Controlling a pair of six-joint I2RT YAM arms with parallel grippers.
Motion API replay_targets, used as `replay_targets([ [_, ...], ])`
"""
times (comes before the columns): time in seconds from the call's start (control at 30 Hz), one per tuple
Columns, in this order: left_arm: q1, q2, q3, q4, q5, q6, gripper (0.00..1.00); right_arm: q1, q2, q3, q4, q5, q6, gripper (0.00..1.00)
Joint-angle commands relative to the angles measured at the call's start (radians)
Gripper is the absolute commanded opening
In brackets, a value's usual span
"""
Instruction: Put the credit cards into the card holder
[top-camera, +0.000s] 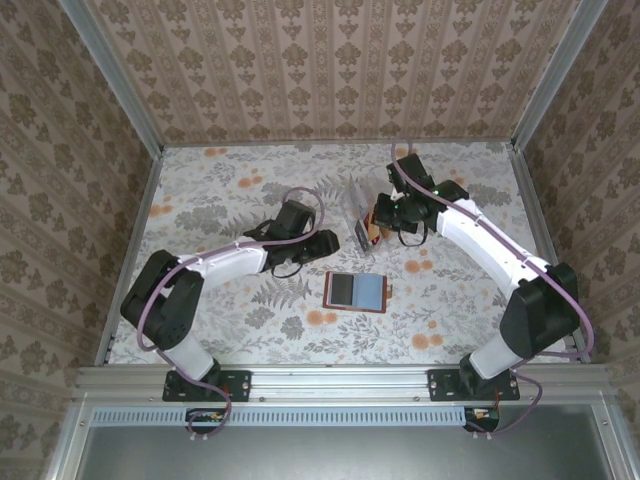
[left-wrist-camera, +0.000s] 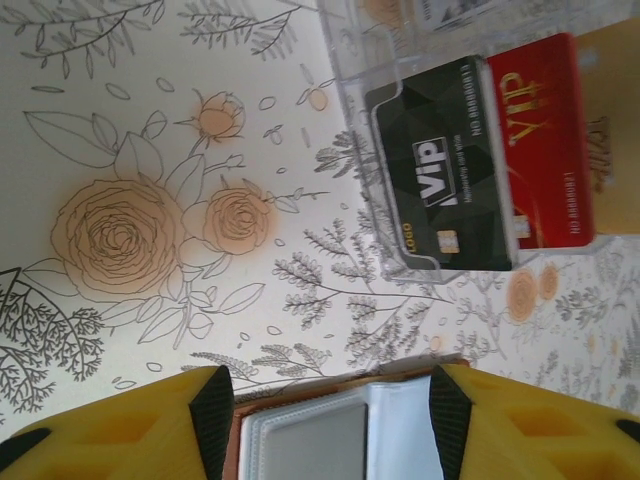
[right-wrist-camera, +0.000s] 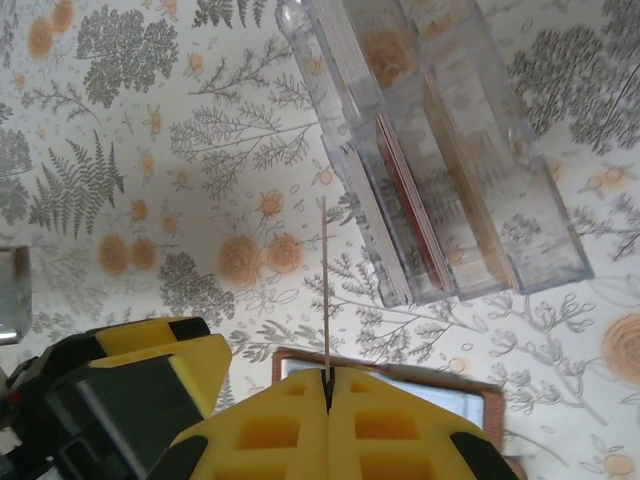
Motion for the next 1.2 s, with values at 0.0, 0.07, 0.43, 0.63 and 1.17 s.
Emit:
replay_targets([
  [0.0,0.022,-0.059,0.001,0.038,0.041,-0.025,0.58,-0.017,-0.057,-0.052,0.054,-0.084,0.117,0.02],
  [0.07,0.035,-0.067,-0.010,0.065,0.068,-0.047,0.58,-0.017,-0.069,-0.077,0.050,-0.076,0.182,0.01],
  [0.43,0.054,-0.062,-0.018,0.126,0.136,-0.096,0.59,0.019,-0.116,-0.153,0.063,0.012,0.321,0.01],
  [0.63,0.059,-0.055,-0.020,0.185,0.195,-0.121,0.61,0.017,-0.197,-0.254,0.278,-0.141,0.283,0.02],
  [1.17,0.074,-0.014,-0.040,0.492,0.430,-0.225,0.57,-0.040,-0.223,-0.329,0.477,-0.483,0.161,0.02],
])
